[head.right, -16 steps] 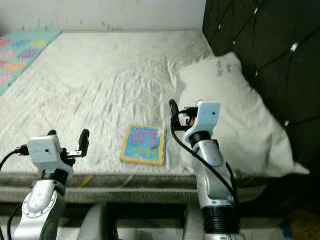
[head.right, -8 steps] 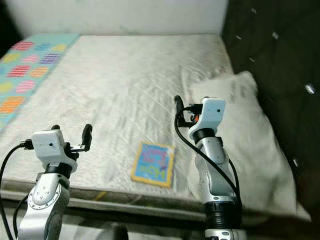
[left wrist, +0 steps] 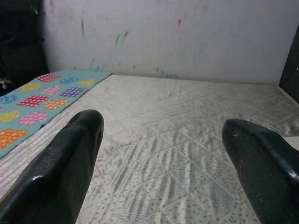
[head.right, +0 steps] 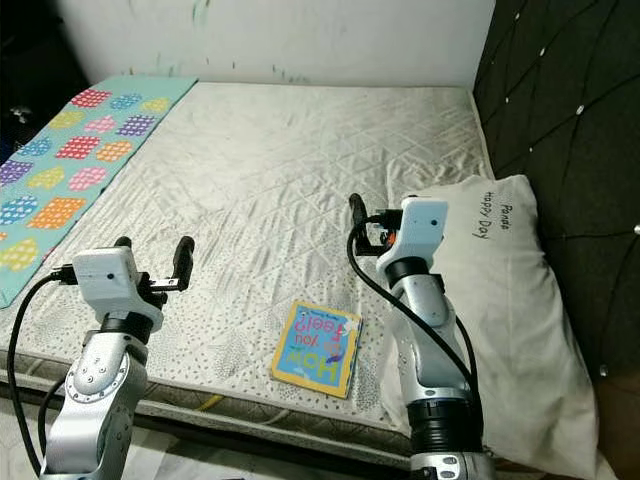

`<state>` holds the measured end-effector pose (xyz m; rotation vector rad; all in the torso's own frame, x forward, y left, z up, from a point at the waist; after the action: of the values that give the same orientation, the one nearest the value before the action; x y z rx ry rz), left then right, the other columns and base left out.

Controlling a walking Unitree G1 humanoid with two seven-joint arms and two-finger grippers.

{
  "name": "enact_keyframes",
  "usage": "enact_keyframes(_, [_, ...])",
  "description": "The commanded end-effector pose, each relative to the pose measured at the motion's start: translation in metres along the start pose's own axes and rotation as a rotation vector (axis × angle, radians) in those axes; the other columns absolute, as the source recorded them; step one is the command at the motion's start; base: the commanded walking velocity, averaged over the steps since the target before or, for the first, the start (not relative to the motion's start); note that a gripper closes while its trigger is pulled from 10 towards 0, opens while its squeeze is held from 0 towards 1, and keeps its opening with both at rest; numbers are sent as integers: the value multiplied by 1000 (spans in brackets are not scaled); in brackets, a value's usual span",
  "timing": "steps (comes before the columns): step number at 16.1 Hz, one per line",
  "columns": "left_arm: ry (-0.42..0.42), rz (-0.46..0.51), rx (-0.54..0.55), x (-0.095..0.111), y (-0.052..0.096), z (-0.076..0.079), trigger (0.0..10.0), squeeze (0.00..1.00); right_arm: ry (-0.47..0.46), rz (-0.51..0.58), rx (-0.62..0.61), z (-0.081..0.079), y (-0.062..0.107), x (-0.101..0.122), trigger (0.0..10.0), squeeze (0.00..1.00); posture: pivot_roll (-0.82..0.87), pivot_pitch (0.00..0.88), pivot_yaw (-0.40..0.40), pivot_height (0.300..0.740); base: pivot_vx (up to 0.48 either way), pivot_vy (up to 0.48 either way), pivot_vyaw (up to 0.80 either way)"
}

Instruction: Clean up the room

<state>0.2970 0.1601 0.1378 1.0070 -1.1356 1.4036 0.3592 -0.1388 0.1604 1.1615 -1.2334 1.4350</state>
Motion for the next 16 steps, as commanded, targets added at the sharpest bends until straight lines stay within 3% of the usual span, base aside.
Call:
enact_keyframes(1, [-5,8,-12,2,-2,0,10000,0,13,-22,6,-2,-1,-5,10000,0,-151,0,94,740,0,0,0])
enact_keyframes(5, [12,2,-13,-2,1,6,10000,0,18,-103,-14,1,7,-24,10000,0,-153,0,79,740,0,-63,0])
enact_keyframes(10, [90,-13,4,-5,-1,5,10000,0,83,-90,2,-1,4,-22,10000,0,-151,0,70,740,0,0,0])
enact_keyframes(11, [90,-10,1,-6,-2,6,10000,0,109,-72,6,-2,3,-20,10000,0,-152,0,67,740,0,341,0])
enact_keyframes(16, [96,-15,0,-7,-3,6,10000,0,66,-79,16,-6,2,-22,10000,0,-152,0,66,740,0,480,0])
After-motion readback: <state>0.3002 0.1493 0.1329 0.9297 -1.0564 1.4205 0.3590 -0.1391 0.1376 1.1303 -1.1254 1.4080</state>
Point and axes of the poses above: a point about 5 cm out from each wrist's last joint towards the gripper, its own y axis pointing back from the gripper into the wrist, its own x axis along the axis of the wrist's last joint, z = x × y, the point moved 3 cm from there along -y, pointing out of the wrist towards the gripper, and after that the axes turned 8 degrees about y, right-handed, at the moved point
